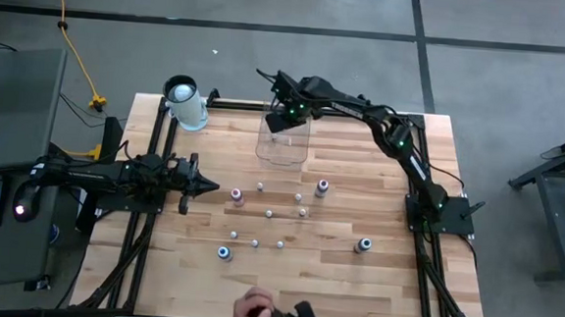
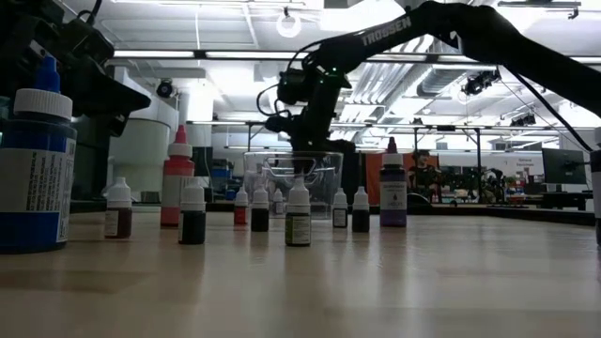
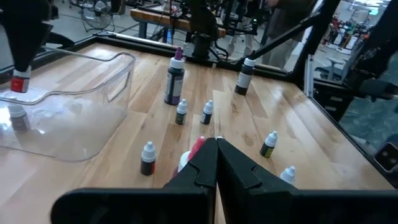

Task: Pick & Place food coloring
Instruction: Put the small red food coloring bottle into the container

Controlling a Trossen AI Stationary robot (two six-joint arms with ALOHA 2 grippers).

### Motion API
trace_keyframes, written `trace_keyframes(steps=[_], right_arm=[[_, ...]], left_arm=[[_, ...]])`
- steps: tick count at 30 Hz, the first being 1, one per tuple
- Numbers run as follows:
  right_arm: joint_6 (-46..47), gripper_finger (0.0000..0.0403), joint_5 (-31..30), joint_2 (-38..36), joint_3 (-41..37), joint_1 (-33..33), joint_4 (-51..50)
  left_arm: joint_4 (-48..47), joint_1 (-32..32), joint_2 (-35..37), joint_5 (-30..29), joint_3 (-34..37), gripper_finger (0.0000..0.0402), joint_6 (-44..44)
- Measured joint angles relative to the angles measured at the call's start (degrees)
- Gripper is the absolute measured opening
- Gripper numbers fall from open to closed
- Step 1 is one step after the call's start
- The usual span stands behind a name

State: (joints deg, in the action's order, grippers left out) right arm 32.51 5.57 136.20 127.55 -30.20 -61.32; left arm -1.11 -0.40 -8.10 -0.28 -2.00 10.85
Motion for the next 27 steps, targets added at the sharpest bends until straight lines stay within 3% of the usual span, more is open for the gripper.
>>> trace_keyframes(steps=[10,27], right_arm=[[0.5,0.0042,-3.6,0.4,0.0,-1.3,-0.3],[0.5,0.0044,-0.6,3.7,0.0,-1.4,2.3]], left_arm=[[-0.2,0.0,0.0,0.5,0.0,0.0001,0.0],[-0.3,0.0,0.0,-0.2,0.0,0.0001,0.0]])
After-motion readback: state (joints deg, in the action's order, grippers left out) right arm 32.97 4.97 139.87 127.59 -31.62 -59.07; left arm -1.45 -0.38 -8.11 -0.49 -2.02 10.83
